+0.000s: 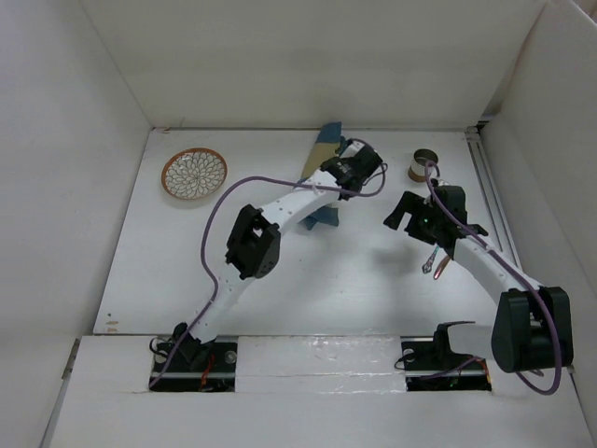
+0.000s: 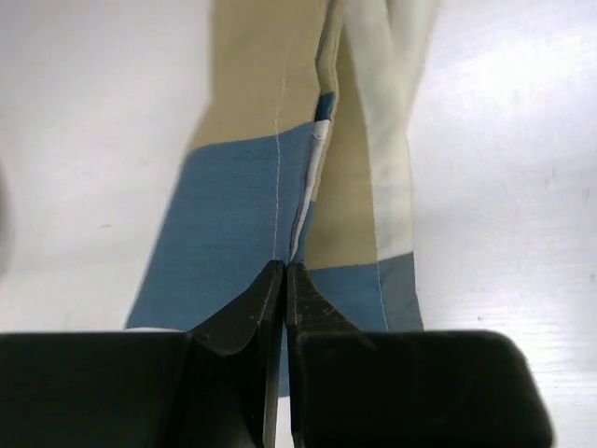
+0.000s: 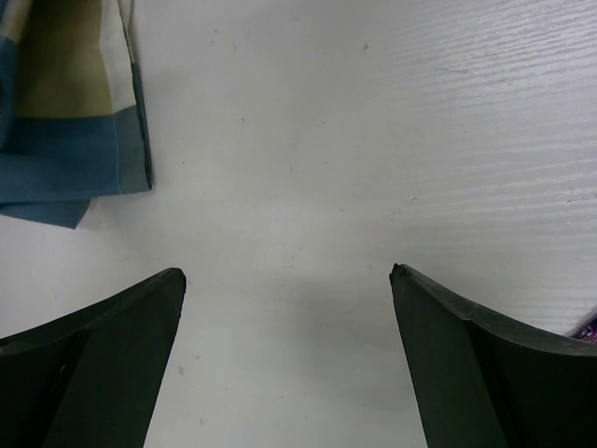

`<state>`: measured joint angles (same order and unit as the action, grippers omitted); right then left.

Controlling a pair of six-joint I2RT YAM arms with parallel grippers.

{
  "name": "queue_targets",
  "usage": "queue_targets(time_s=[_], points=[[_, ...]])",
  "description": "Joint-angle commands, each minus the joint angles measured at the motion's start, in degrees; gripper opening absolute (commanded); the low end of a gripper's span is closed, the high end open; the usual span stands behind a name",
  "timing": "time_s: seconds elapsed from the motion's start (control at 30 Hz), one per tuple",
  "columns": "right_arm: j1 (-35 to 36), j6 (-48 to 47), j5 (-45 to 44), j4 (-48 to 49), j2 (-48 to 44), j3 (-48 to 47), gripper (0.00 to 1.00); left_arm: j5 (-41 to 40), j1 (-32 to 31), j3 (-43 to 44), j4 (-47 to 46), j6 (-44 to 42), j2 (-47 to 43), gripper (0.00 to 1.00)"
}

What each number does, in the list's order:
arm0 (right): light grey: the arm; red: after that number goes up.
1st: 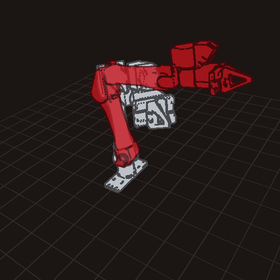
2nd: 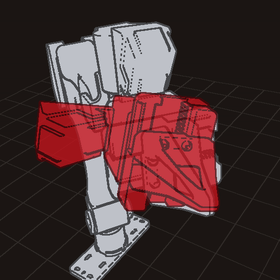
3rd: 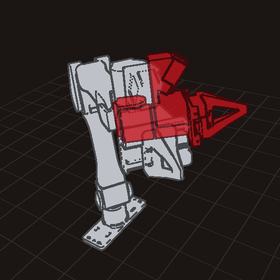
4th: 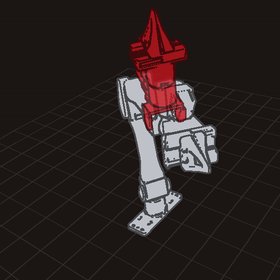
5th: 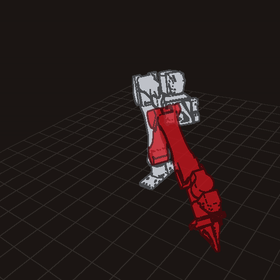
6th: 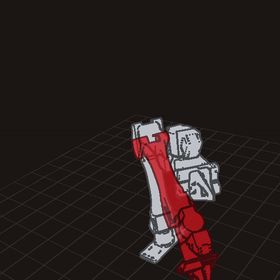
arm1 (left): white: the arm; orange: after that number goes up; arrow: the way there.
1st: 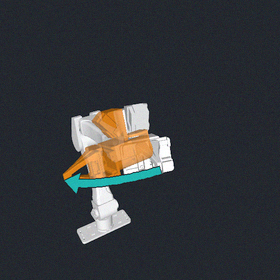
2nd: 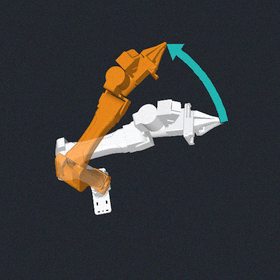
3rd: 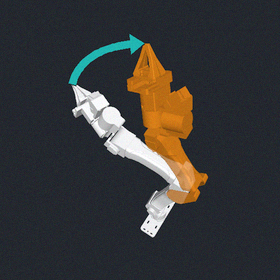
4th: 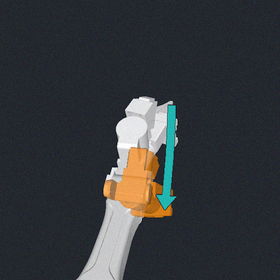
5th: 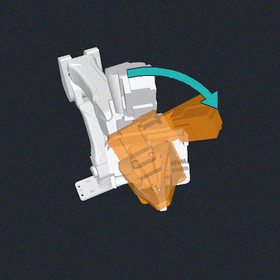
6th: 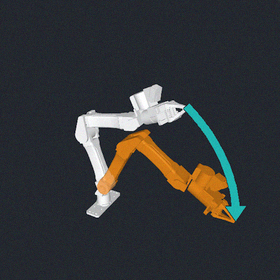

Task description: Set the dinner table for one person

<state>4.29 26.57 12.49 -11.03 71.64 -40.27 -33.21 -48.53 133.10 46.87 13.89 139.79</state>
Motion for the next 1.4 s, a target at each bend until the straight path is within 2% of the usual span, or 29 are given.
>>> queue_targets(time_s=[0.0,0.13,0.27,0.4,0.53,0.6,0.63,0.67,0.7,0.8,1.0,1.2,1.37], points=[[2.2,-1.08,0.69,3.2,0.17,-0.77,0.97,0.33,4.93,-1.78,-2.13,4.47,-11.71,0.0],[5.28,0.15,0.69,4.43,2.89,-3.31,0.97,5.16,10.47,-8.19,-5.12,8.51,-18.2,0.0],[12.81,0.68,2.27,7.07,8.33,-7.7,0.97,10.44,16.26,-16.54,-10.13,9.93,-24.82,0.0],[17.75,2.17,5.78,12.77,17.11,-13.07,0.97,11.85,18.03,-19.89,-10.13,10.46,-26.23,0.0],[20.14,8.73,7.72,17.09,22.3,-15.19,0.94,12.38,18.04,-22.52,-10.66,10.98,-26.76,0.0],[20.75,14.71,12.26,25.58,22.85,-12.83,0.94,13.52,18.04,-24.11,-11.28,10.98,-27.28,0.0],[22.32,19.09,13.86,30.66,23.46,-7.59,0.94,13.52,18.04,-25.68,-12.06,10.98,-27.29,0.0],[23.21,28.45,15.18,42.98,23.46,-4.67,0.93,14.05,18.04,-26.48,-12.94,10.98,-27.81,0.0],[24.26,32.72,15.19,48.15,23.98,-2.12,0.93,14.66,18.04,-27.27,-13.47,10.98,-28.42,0.0],[29.7,42.68,10.9,59.76,25.3,3.26,0.92,15.19,18.04,-29.12,-14.0,11.6,-28.96,0.0],[37.45,49.08,0.27,56.73,28.02,0.63,0.92,14.67,18.04,-32.81,-14.0,12.65,-31.86,0.0],[38.68,59.64,-12.65,59.62,30.22,2.83,0.89,14.66,18.04,-34.65,-14.0,13.8,-32.38,0.0],[38.16,63.08,-15.04,58.22,35.32,-1.73,0.88,15.19,18.04,-35.28,-14.62,14.32,-33.0,0.0]])
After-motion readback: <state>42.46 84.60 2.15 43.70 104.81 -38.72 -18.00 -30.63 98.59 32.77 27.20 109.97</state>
